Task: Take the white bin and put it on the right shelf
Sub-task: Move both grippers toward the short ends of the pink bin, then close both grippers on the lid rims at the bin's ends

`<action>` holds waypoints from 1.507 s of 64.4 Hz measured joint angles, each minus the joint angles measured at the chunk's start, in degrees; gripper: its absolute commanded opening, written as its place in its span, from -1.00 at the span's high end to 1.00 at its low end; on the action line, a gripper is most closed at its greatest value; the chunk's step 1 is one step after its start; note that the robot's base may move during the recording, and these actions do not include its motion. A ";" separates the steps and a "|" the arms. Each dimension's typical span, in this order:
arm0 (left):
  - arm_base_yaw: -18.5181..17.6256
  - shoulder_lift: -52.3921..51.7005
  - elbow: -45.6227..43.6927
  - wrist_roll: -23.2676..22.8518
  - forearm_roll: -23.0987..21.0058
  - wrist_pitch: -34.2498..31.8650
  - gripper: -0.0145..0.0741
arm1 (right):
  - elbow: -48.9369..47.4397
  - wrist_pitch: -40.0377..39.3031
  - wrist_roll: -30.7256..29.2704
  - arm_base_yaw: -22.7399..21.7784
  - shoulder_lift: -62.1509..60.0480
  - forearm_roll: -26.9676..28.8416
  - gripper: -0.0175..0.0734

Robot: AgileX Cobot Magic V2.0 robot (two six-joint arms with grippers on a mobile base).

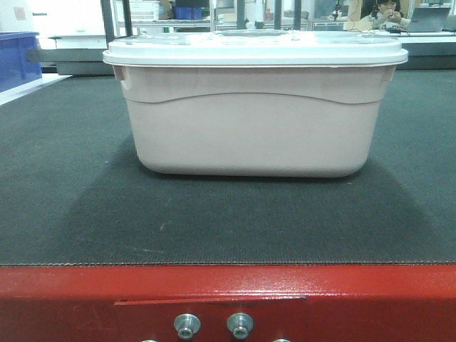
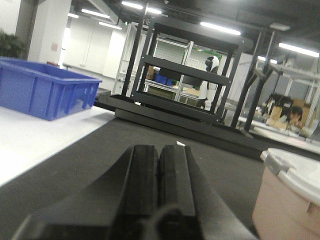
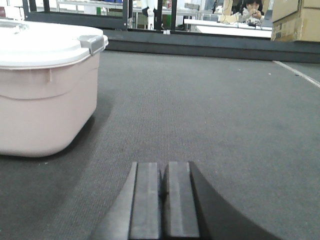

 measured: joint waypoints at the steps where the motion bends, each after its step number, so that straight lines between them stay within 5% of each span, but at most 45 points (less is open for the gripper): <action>1: 0.09 0.00 0.00 0.00 -0.44 -0.12 0.94 | 0.00 0.12 0.00 0.00 0.00 0.00 0.47; 11: 0.09 0.00 -0.12 0.00 -1.12 0.06 0.94 | -0.63 0.64 0.13 0.00 0.00 0.10 0.47; 24: 0.12 2.46 -13.43 0.00 13.57 15.82 0.93 | -8.81 0.64 0.13 0.00 0.62 3.81 0.47; 29: 0.12 6.24 -19.25 0.00 15.70 20.94 0.90 | -12.47 0.53 0.13 0.00 3.09 5.95 0.45; 36: 0.12 13.49 -28.11 0.00 15.55 26.75 0.70 | -17.98 0.39 0.22 0.00 8.73 8.67 0.29; 43: 0.12 21.14 -33.87 0.00 12.57 29.00 0.30 | -22.33 0.27 0.35 0.00 14.92 10.67 -0.07; 50: -0.11 28.87 -37.53 0.00 7.39 30.15 -0.03 | -26.29 0.17 0.35 0.00 21.70 12.16 -0.48; 58: -2.12 37.47 -40.33 0.00 -0.83 33.44 -0.17 | -29.78 0.17 0.35 0.24 29.34 14.34 -0.78; 71: -5.65 51.34 -47.10 4.45 -14.28 41.50 -0.41 | -36.50 3.97 0.35 0.35 40.56 23.86 -0.78; 86: -5.89 67.83 -59.01 19.92 -35.79 48.44 -0.46 | -46.62 17.09 0.37 0.35 51.59 39.17 -0.78; 97: -2.15 80.94 -67.89 29.75 -53.00 61.01 -0.46 | -52.83 25.57 0.47 -0.32 59.31 47.19 -0.78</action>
